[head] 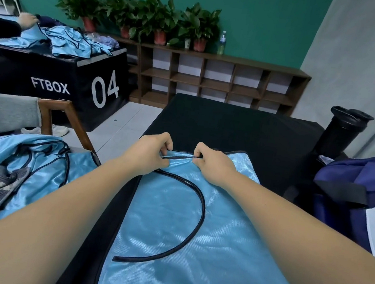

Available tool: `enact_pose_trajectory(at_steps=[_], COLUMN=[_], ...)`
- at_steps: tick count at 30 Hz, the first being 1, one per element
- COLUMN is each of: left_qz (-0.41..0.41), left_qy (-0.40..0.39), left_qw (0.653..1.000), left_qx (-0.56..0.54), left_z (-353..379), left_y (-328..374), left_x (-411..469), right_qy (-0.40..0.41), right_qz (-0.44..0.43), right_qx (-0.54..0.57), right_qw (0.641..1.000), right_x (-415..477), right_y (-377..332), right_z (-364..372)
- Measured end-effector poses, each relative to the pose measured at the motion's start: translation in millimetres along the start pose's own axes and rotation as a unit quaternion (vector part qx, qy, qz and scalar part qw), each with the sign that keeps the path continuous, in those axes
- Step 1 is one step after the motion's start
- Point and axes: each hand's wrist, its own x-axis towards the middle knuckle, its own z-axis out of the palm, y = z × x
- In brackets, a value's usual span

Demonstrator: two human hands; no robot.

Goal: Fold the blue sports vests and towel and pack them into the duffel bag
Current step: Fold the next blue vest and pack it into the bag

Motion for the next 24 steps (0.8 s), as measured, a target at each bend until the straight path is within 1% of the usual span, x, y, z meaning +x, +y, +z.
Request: enact_pose_trajectory(at_steps=[2,4,6,9,13,15,20,24], left_qz=[-0.008,-0.022,-0.052,-0.103,-0.143,-0.156,-0.141,-0.088], left_qy=[0.013,0.051,0.082,0.106,0.143,0.144,0.146,0.123], left_qw=[1.000,0.998,0.995,0.988,0.979,0.977,0.979,0.987], left_qx=[-0.003,0.006,0.024,0.048,0.024,0.017,0.031,0.048], left_z=[-1,0,4,9,10,7,-7,-20], left_y=[-1,-2,-5,-9,-15,-18,-14,4], left_x=[1,2,3,3,0,-3,-9,-21], right_qy=[0.007,0.005,-0.003,-0.002,-0.003,-0.016,-0.072,-0.084], right_qz=[0.010,0.021,0.028,0.030,0.022,0.015,0.000,-0.010], right_qx=[0.001,0.012,0.013,-0.001,-0.005,-0.002,0.073,0.071], right_qw=[1.000,1.000,1.000,1.000,1.000,1.000,0.995,0.994], right_x=[0,0,1,-1,-5,-8,-27,-60], right_y=[-2,-2,-1,-3,-5,-5,-7,-9], right_z=[0,0,-1,0,1,-1,-21,-41])
